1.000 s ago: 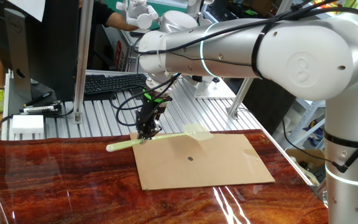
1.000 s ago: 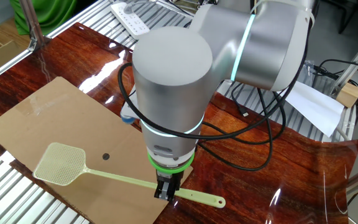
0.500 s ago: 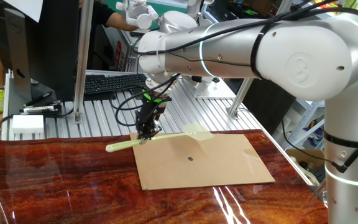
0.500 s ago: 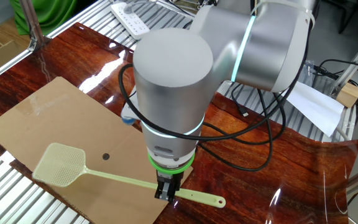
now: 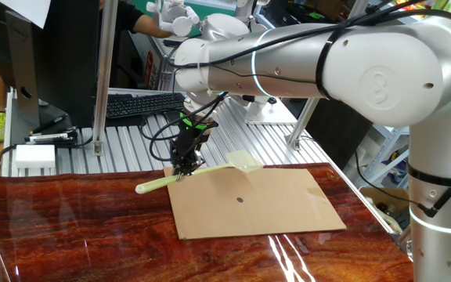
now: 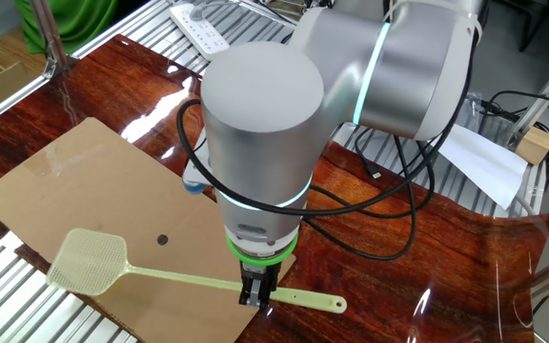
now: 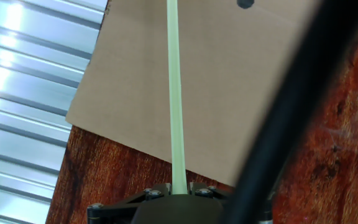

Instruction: Swat with a flyswatter

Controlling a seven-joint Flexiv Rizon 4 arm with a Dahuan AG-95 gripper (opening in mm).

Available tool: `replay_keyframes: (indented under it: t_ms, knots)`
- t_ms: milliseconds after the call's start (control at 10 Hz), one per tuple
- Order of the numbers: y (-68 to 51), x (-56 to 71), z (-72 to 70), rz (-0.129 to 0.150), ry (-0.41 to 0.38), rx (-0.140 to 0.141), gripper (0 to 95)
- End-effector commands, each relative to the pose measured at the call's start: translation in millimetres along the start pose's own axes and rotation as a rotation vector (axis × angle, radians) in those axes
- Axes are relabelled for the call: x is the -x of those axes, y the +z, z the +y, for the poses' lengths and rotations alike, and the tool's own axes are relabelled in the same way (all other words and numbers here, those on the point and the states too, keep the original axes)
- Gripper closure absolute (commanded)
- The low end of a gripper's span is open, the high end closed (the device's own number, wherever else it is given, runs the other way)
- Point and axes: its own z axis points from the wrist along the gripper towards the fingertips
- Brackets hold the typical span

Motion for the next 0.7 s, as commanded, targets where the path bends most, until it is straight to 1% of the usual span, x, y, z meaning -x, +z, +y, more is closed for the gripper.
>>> replay_keyframes:
  t_ms: [100,300,500,700]
  knots:
    - [-0.9,-0.4,-0.7,-0.011,-0.028,-0.004,95.0]
    - [-0.9,-0.4,-0.7,-0.023,-0.013,-0.005,95.0]
    - [-0.9,-0.4,-0.7,-0.023,0.006,-0.011,95.0]
    - [-0.9,-0.4,-0.7,-0.037,0.01,-0.017,95.0]
